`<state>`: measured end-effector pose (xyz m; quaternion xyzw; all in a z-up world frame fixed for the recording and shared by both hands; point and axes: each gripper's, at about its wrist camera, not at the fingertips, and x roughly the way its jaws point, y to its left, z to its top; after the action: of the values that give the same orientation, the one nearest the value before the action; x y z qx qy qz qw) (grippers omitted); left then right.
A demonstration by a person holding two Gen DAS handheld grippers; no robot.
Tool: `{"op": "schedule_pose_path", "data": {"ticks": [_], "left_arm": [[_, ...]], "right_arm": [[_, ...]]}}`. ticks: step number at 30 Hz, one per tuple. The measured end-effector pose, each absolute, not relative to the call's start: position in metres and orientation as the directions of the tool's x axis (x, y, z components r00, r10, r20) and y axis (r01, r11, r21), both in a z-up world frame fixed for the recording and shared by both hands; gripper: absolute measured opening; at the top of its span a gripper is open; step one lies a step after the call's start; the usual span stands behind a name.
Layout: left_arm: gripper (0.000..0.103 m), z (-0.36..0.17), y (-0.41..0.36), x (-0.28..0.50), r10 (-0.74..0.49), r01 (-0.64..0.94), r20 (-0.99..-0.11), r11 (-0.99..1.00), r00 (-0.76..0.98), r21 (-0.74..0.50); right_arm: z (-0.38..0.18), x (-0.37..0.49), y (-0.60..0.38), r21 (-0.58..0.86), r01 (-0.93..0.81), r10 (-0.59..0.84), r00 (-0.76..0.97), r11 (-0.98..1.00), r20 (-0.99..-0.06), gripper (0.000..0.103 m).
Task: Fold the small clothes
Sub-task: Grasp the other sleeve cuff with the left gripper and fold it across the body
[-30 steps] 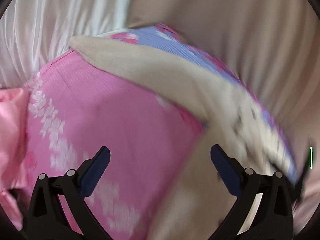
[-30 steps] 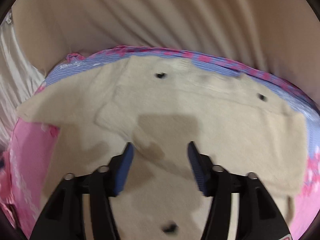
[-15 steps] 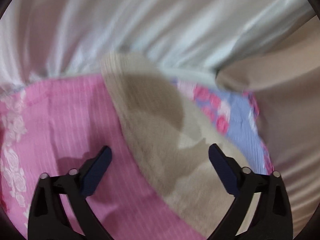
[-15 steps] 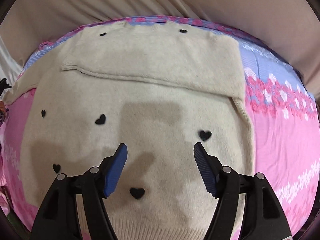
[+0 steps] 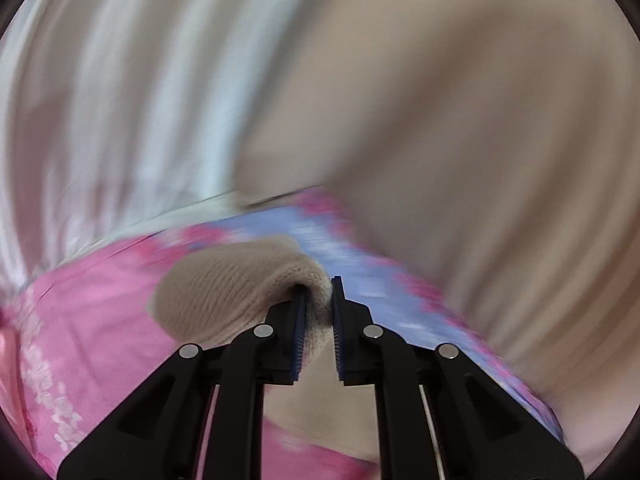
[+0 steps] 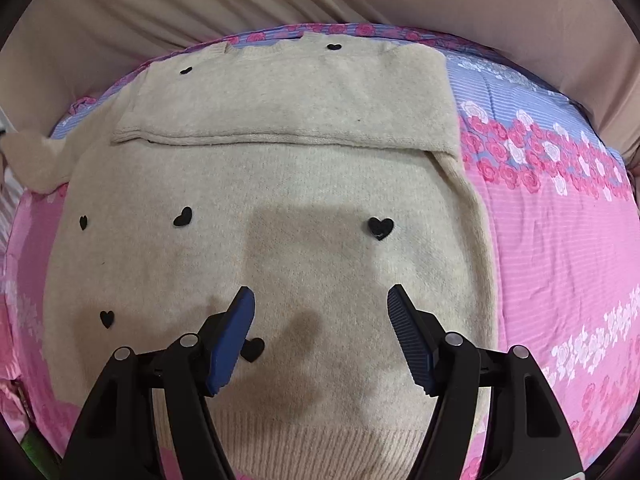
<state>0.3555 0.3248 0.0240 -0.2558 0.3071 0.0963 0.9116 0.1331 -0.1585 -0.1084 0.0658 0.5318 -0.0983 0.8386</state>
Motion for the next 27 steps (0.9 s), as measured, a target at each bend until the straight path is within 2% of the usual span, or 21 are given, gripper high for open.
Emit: {"op": "schedule_pose_path", "data": {"ticks": [5, 9, 10, 11, 12, 13, 16, 18, 23, 27], "left_arm": [[0.011, 0.103, 0.177, 0.353, -0.241, 0.02, -0.501, 0.914, 0.831, -0.406], [0.016, 0.108, 0.045, 0.343, -0.482, 0.253, -0.5, 0.852, 0.719, -0.458], [0.019, 0.097, 0.005, 0.338, -0.527, 0.291, -0.525, 0.835, 0.668, -0.467], [0.037, 0.084, -0.024, 0.335, -0.545, 0.309, -0.551, 0.829, 0.632, -0.466], [0.049, 0.061, -0.06, 0.331, -0.534, 0.31, -0.609, 0.843, 0.587, -0.44], [0.068, 0.042, -0.082, 0.326, -0.514, 0.302, -0.657, 0.857, 0.552, -0.416], [0.067, -0.014, -0.121, 0.299, -0.455, 0.262, -0.767, 0.89, 0.452, -0.373], [0.067, -0.035, -0.119, 0.28, -0.446, 0.233, -0.796, 0.894, 0.41, -0.382], [0.073, -0.041, -0.067, 0.224, -0.346, 0.161, -0.832, 0.938, 0.434, -0.306], [0.073, -0.041, -0.019, 0.207, -0.271, 0.041, -0.858, 0.958, 0.437, -0.282]], "right_arm": [[-0.099, 0.118, -0.177, 0.044, 0.266, -0.084, 0.453, 0.963, -0.888, 0.067], [-0.092, 0.099, -0.203, 0.062, 0.309, -0.099, 0.476, 0.949, -0.874, 0.067], [-0.091, 0.094, -0.211, 0.064, 0.323, -0.105, 0.479, 0.944, -0.871, 0.067], [-0.091, 0.088, -0.22, 0.068, 0.339, -0.112, 0.484, 0.938, -0.868, 0.067], [-0.09, 0.084, -0.227, 0.068, 0.352, -0.119, 0.485, 0.934, -0.866, 0.068], [-0.09, 0.08, -0.234, 0.067, 0.363, -0.126, 0.482, 0.929, -0.867, 0.068], [-0.086, 0.068, -0.259, 0.066, 0.384, -0.139, 0.482, 0.921, -0.865, 0.069], [-0.083, 0.063, -0.272, 0.059, 0.386, -0.149, 0.487, 0.921, -0.861, 0.069], [-0.066, 0.094, -0.291, 0.089, 0.311, -0.096, 0.532, 0.946, -0.841, 0.073], [-0.056, 0.17, -0.298, 0.141, 0.251, -0.025, 0.559, 0.958, -0.829, 0.073]]}}
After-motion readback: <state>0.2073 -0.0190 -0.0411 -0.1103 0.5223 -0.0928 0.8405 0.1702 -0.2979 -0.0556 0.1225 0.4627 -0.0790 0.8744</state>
